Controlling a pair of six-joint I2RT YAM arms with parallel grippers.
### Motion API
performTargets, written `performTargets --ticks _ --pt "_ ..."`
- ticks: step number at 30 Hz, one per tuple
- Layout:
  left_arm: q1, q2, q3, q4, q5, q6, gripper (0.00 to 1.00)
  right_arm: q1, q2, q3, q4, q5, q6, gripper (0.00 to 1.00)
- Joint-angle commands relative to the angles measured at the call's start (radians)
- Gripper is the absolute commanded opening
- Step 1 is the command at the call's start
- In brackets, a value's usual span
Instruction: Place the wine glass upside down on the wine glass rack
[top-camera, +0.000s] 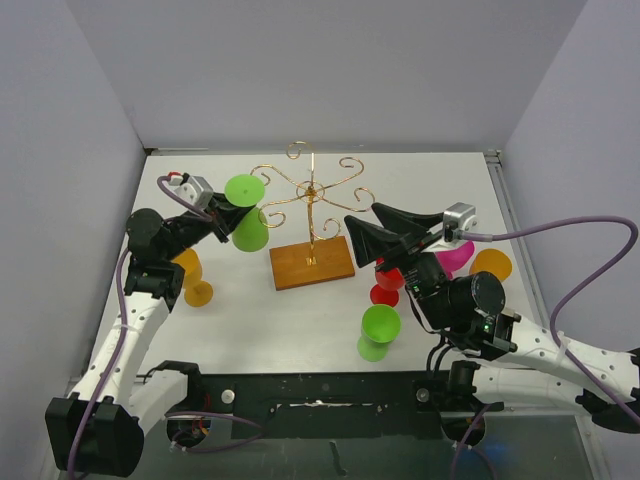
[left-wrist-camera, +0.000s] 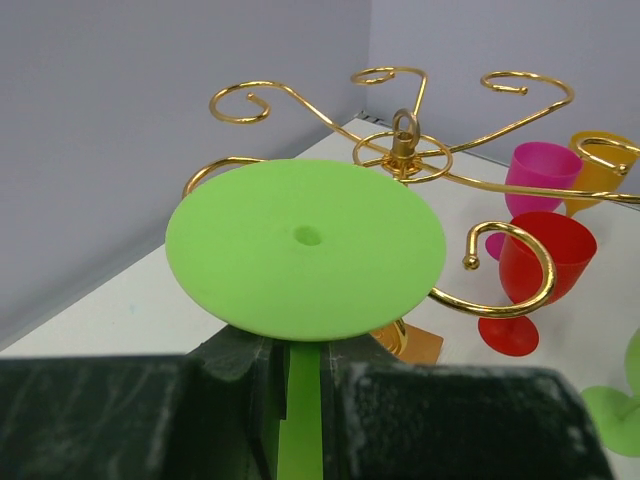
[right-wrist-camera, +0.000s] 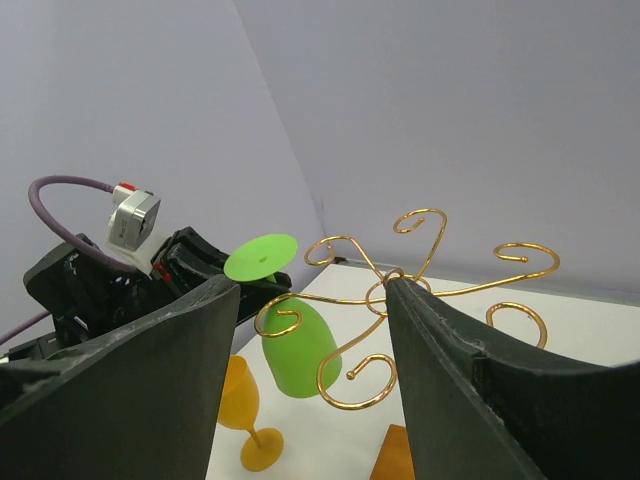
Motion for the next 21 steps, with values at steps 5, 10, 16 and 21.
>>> performTargets --ticks 5,10,16,21 --pt "0.0 0.056 0.079 0.135 0.089 -0.047 0.0 -0.005 -0.029 -0.008 0.06 0.007 -0.007 0.61" --pt "-0.006 0.103 0.089 0.169 0.13 -0.087 0.0 -0.008 -0.032 -0.008 0.064 0.009 -0.008 0.61" --pt "-0.015 0.138 0.107 0.193 0.146 -0.101 0.0 -0.007 -0.033 -0.003 0.059 0.01 -0.011 0.61" --pt "-0.019 0.169 0.119 0.212 0.156 -0.118 0.0 -0.007 -0.039 -0.002 0.056 0.011 -0.01 0.61"
